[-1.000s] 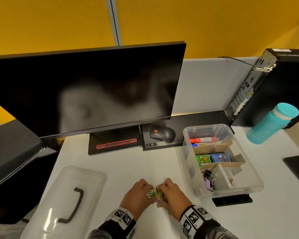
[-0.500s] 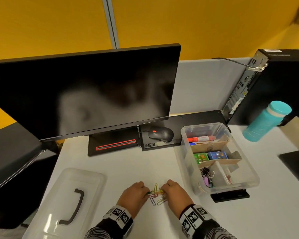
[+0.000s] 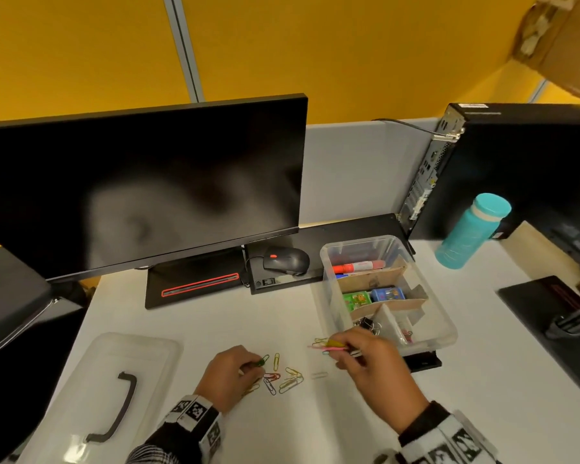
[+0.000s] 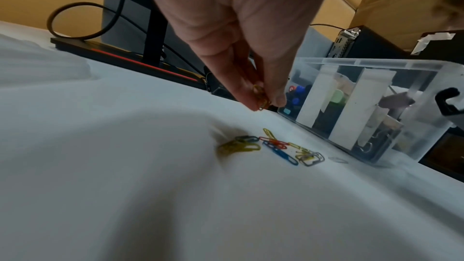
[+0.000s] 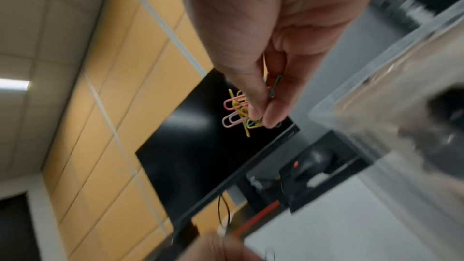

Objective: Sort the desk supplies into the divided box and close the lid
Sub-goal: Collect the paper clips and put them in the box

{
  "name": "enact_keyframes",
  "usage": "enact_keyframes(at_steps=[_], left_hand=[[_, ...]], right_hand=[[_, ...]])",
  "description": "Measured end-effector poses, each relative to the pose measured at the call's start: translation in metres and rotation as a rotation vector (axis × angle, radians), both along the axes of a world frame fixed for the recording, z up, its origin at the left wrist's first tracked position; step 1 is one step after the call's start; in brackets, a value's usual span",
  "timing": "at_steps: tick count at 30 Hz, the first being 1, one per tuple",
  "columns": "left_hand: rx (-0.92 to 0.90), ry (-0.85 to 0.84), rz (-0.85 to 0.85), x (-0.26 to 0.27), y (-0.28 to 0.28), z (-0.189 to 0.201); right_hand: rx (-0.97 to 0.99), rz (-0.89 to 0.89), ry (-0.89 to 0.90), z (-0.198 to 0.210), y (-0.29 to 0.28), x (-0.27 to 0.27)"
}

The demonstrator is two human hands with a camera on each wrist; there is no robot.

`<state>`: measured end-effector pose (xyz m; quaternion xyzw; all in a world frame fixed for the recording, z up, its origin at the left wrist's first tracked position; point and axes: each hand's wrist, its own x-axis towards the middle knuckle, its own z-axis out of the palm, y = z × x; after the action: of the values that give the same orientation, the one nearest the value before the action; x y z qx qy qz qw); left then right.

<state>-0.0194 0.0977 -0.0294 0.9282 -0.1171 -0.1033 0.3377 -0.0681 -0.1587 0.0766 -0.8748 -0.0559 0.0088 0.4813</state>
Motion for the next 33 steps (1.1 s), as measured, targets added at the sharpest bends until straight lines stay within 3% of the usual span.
enact_keyframes(at_steps=[3, 8, 10, 12, 14, 16, 20, 24, 26, 29, 33], left_hand=[[-0.014, 0.003, 0.033, -0.004, -0.003, -0.001], [-0.022, 0.038, 0.064, -0.012, -0.009, -0.002], [-0.011, 0.056, 0.068, -0.015, -0.012, 0.000], [0.005, 0.068, 0.076, -0.017, -0.016, 0.000], [0.021, 0.080, 0.094, -0.019, -0.018, 0.000], [0.021, 0.085, 0.117, -0.021, -0.021, 0.002], [-0.020, 0.048, 0.163, -0.025, -0.025, 0.006], [-0.016, 0.004, 0.165, -0.027, -0.030, 0.025], [-0.001, -0.074, 0.151, -0.024, -0.036, 0.045], [0.061, -0.217, 0.047, -0.012, -0.062, 0.087], [0.120, -0.245, -0.203, 0.002, -0.140, 0.139]], right_hand=[[0.080, -0.164, -0.006, 0.021, -0.043, -0.004], [-0.079, -0.344, -0.037, 0.024, -0.117, 0.006], [-0.334, -0.308, -0.088, 0.017, -0.133, 0.019], [-0.624, -0.160, -0.066, 0.008, -0.134, 0.034], [-0.794, -0.029, 0.110, -0.004, -0.126, 0.048], [-0.831, 0.027, 0.261, -0.012, -0.122, 0.061], [-0.829, 0.087, 0.305, -0.011, -0.130, 0.069], [-0.482, -0.107, -0.100, -0.006, -0.150, 0.045], [-0.429, -0.237, -0.232, -0.014, -0.161, 0.036], [-0.447, -0.252, -0.169, -0.041, -0.168, 0.028], [-0.348, -0.200, -0.097, -0.059, -0.168, 0.023]])
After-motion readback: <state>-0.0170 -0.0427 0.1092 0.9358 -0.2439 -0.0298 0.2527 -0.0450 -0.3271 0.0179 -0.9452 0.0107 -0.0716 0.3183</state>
